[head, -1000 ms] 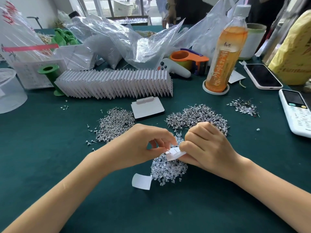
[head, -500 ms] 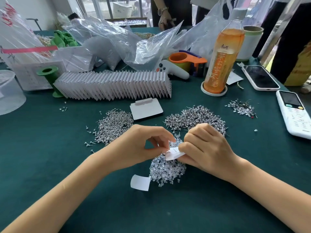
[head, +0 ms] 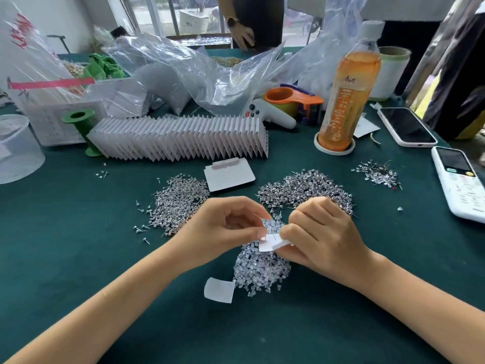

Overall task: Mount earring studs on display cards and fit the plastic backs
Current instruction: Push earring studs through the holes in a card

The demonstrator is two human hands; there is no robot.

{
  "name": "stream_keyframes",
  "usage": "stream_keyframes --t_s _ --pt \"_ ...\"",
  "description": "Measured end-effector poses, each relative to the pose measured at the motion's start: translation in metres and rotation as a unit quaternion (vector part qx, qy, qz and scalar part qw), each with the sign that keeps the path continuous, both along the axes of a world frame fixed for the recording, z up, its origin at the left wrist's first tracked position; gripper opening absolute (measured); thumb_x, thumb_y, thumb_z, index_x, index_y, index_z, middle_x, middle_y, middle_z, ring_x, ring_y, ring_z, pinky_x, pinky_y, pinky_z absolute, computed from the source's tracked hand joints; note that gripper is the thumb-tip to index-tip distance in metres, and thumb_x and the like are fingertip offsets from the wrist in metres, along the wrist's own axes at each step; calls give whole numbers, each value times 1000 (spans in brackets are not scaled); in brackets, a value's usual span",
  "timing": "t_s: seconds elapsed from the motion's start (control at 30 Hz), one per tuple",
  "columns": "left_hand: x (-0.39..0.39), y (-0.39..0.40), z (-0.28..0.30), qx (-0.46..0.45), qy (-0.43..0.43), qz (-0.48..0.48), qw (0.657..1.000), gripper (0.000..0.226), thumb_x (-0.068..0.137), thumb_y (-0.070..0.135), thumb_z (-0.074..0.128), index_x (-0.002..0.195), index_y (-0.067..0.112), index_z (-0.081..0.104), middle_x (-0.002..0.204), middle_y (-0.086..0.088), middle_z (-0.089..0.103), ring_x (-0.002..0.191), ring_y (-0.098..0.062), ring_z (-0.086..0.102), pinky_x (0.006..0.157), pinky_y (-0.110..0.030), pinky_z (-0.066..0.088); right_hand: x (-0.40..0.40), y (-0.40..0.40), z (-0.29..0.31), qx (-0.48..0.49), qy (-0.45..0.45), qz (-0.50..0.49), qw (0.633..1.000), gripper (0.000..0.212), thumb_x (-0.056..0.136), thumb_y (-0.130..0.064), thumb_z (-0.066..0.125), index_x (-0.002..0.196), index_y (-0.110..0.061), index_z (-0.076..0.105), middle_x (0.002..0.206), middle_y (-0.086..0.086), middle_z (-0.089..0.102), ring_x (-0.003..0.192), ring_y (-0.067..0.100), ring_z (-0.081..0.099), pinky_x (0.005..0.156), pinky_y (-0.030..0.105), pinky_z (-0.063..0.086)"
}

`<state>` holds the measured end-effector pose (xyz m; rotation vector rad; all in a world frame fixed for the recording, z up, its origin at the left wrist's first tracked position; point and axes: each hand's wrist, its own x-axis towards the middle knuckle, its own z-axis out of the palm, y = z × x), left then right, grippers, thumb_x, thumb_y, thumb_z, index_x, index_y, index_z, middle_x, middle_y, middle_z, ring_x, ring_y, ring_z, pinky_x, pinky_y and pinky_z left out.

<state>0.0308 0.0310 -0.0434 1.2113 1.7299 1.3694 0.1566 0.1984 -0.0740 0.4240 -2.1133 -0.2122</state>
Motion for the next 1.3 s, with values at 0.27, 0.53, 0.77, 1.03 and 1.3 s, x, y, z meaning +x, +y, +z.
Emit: stream_keyframes --t_s 0.27,0.53,0.77,1.03,1.3 --pt "1 -1 -4 -8 -15 1 1000 18 77 4 74 94 9 71 79 -4 71 72 -12 65 72 -23 54 2 0 1 35 -7 1 999 40 94 -30 56 59 -13 65 62 0 59 57 20 59 63 29 46" --pt "1 -2 -3 -18 -4 -5 1000 17 79 3 73 94 10 71 80 -4 71 72 -10 67 69 -18 52 3 -1 1 38 -3 -3 999 32 85 -27 67 56 -13 66 59 -1 58 53 20 58 53 27 50" --pt "1 -1 -2 -19 16 -24 999 18 79 2 73 94 12 71 81 0 71 74 -8 66 71 -18 52 5 -2 3 43 1 -4 999 40 93 -28 57 56 -13 65 59 0 58 52 20 58 50 27 49" --pt "-1 1 2 -38 22 -43 998 17 77 3 75 90 14 71 83 -1 73 76 -10 69 72 -19 53 6 -3 4 56 2 -14 998 28 81 -28 70 57 -14 65 59 -1 58 52 19 57 49 28 49" --pt "-7 5 9 -80 -15 -52 995 18 76 1 75 85 15 71 77 -1 71 71 -9 65 71 -19 52 6 -4 1 76 30 -6 997 21 85 -26 62 79 -14 46 61 -2 56 54 18 56 56 28 45"
